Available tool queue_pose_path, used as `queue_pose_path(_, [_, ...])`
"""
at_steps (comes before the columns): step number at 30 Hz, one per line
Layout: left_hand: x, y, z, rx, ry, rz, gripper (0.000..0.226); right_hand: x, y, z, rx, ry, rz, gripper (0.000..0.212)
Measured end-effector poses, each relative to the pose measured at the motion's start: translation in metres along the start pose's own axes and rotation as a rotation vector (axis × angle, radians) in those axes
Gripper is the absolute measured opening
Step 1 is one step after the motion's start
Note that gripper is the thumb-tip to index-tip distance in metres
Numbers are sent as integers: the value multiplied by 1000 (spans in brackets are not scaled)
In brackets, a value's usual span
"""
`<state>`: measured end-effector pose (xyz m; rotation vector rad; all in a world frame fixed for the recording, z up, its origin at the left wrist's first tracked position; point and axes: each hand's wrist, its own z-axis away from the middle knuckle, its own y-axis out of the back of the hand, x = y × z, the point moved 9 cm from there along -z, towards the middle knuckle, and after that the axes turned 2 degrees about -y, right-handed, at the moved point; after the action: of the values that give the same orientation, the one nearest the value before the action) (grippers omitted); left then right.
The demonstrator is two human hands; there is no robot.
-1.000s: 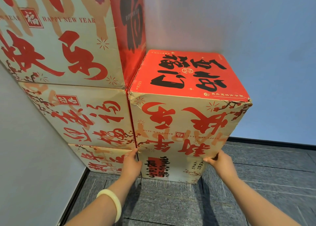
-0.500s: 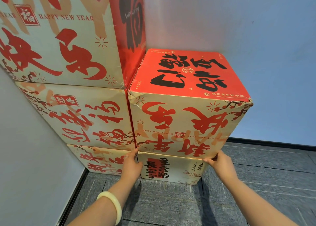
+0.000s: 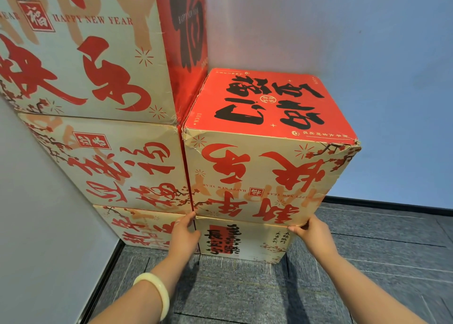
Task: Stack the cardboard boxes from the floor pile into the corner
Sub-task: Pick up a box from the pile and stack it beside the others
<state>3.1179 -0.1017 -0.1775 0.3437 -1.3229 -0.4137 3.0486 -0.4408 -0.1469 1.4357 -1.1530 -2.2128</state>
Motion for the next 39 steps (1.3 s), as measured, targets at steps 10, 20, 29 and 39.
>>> queue_pose_path(10, [0,2,-1,-11,1,-10,57,-1,-2,-1,-5,5,-4,39])
queue_pose_path(20, [-1,0,0,-22,7,-21,61,1,-3,-2,-10,-11,-2,37])
queue_pose_path(29, [2,1,2,-7,5,-38,60,2,-2,1,-8,-8,-21,36])
queue_pose_path(39, [3,-2,6,-31,33,-34,61,0,-2,2,11,2,3,37])
